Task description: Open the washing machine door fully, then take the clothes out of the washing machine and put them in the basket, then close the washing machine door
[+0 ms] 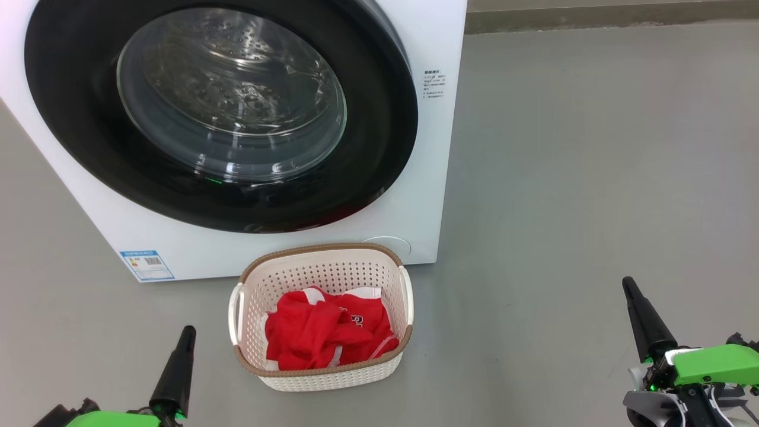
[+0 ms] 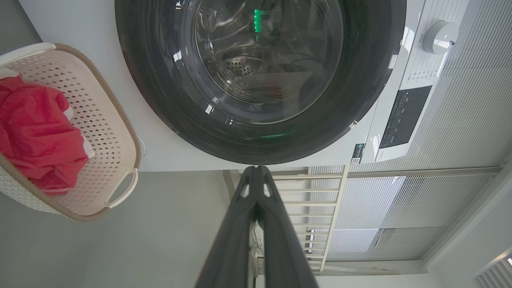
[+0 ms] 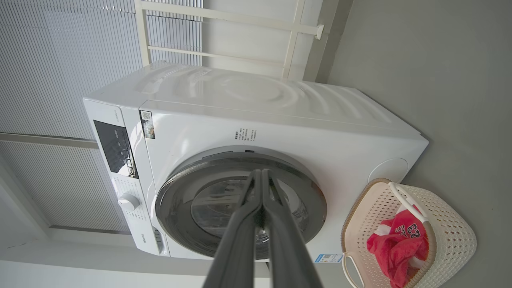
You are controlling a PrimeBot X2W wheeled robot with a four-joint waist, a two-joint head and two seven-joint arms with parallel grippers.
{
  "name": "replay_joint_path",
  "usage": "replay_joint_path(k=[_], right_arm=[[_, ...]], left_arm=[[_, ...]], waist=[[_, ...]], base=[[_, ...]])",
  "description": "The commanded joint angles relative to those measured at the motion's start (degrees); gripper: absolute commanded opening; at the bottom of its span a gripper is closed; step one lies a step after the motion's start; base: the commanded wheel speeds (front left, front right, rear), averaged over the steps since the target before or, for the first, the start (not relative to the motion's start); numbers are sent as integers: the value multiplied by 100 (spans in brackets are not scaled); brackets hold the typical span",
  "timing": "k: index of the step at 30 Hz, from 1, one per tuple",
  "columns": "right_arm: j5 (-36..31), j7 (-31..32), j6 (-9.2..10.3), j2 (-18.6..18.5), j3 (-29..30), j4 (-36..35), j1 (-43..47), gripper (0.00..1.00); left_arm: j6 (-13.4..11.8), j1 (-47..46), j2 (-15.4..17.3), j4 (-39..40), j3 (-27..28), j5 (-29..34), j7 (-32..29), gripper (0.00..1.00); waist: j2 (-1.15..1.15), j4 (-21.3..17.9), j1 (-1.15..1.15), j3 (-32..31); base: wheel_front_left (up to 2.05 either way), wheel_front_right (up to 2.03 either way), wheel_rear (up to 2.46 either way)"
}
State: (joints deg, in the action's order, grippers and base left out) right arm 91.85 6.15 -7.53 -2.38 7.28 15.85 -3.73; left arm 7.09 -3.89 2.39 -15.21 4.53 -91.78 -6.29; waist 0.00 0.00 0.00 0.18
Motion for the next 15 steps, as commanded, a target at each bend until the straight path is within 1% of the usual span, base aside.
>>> replay_joint_path(k=[1, 15], right_arm=[[31, 34, 4, -50, -76, -182, -245, 0], [32, 34, 4, -50, -76, -182, -245, 0]], left_arm=[[40, -230, 49, 117, 199, -39, -20, 0], [40, -230, 49, 117, 199, -39, -20, 0]], waist=[[0, 0, 0, 0], [0, 0, 0, 0]], base=[[0, 0, 0], [0, 0, 0]])
